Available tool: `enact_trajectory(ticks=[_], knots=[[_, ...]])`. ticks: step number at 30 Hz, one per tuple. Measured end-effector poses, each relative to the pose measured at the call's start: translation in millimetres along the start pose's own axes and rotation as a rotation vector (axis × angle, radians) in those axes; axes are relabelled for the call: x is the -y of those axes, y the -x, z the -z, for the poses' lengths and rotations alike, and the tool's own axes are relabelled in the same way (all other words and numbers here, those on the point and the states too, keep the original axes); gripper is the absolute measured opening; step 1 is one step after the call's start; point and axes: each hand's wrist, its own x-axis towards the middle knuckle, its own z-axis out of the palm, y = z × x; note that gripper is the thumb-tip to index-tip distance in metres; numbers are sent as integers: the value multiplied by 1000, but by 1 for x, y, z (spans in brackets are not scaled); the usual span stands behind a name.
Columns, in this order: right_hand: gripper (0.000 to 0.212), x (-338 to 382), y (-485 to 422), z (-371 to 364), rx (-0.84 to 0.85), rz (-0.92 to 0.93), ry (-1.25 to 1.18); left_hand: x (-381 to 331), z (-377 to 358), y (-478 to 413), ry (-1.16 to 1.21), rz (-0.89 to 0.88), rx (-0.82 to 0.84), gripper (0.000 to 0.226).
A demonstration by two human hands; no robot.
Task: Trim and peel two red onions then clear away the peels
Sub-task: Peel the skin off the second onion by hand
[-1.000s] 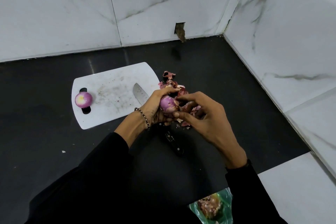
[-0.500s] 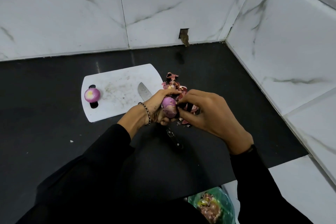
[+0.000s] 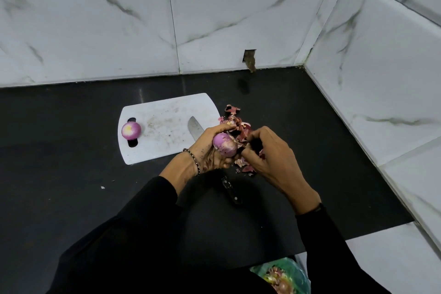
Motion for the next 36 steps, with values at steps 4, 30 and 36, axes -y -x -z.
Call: enact_trajectory(ticks=[4, 30, 36], knots=[[14, 0, 0, -2, -12, -36, -68, 3, -7, -1, 101, -56, -22, 29], [10, -20, -7, -14, -82, -326, -512, 15, 2, -12, 124, -53, -193, 64], [11, -31, -9, -16, -131, -187, -316, 13, -6, -18, 145, -47, -303, 59]])
